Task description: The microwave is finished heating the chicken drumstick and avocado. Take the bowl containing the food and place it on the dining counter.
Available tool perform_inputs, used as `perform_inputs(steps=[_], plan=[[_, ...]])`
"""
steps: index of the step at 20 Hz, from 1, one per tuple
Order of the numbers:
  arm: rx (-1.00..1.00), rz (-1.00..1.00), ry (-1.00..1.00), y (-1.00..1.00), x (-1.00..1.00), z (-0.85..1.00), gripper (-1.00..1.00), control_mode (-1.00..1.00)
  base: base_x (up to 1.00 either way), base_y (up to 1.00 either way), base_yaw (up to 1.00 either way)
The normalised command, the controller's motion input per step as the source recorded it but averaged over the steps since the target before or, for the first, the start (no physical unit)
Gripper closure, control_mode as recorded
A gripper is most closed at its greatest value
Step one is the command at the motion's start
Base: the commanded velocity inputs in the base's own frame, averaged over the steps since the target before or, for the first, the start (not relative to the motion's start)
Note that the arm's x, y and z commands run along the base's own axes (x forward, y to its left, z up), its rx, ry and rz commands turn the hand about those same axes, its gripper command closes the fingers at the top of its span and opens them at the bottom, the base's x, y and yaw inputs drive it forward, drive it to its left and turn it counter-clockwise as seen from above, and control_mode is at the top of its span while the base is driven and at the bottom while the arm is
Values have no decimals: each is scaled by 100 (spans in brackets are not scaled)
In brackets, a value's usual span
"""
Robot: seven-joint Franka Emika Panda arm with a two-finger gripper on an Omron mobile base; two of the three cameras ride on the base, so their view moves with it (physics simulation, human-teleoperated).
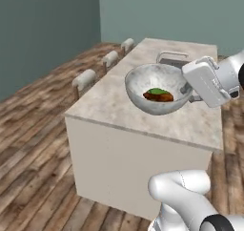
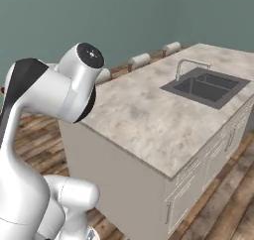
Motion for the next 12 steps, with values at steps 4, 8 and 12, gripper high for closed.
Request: perform_inputs(steps=[4,8,12], plan=[[0,0,0,0,0,0,100,100,54,100,-49],[0,0,0,0,0,0,100,100,44,100,-55],[0,0,0,0,0,0,100,100,44,100,-55]])
